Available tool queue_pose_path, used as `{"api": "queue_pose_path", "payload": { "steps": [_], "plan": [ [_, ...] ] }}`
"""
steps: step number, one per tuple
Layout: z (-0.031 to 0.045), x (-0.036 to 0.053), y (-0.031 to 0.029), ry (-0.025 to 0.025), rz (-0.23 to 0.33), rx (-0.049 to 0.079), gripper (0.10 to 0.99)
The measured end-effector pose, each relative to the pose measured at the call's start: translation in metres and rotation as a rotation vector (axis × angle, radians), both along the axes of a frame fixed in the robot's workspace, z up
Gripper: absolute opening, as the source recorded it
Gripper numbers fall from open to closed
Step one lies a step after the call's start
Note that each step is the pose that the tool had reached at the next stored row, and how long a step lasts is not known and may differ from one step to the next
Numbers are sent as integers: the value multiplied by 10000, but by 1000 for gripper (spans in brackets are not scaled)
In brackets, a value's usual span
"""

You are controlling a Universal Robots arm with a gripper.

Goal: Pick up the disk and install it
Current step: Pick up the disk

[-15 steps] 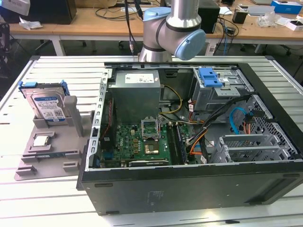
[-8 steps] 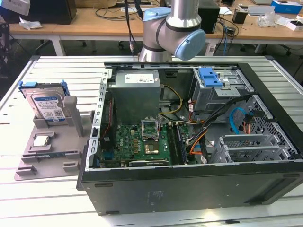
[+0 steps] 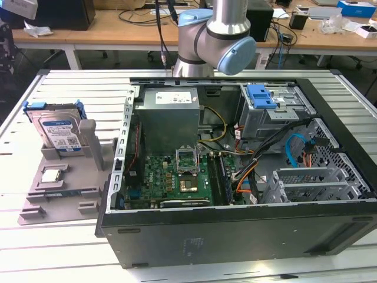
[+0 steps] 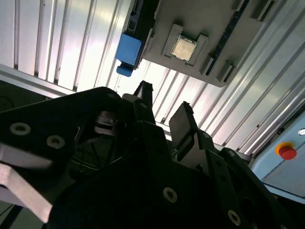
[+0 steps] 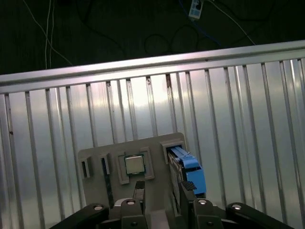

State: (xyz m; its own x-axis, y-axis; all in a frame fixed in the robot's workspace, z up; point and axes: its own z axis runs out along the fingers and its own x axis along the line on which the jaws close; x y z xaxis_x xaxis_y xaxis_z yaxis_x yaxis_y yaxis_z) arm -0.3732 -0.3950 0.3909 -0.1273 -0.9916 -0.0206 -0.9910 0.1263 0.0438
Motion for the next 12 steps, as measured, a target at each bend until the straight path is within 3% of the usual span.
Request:
{"api": "queue_pose_path", "payload": {
  "steps": [3, 12],
  "plan": [
    [0, 10, 68, 1, 4, -3, 420],
    [0, 86, 370, 1, 40, -6, 420]
  ]
}}
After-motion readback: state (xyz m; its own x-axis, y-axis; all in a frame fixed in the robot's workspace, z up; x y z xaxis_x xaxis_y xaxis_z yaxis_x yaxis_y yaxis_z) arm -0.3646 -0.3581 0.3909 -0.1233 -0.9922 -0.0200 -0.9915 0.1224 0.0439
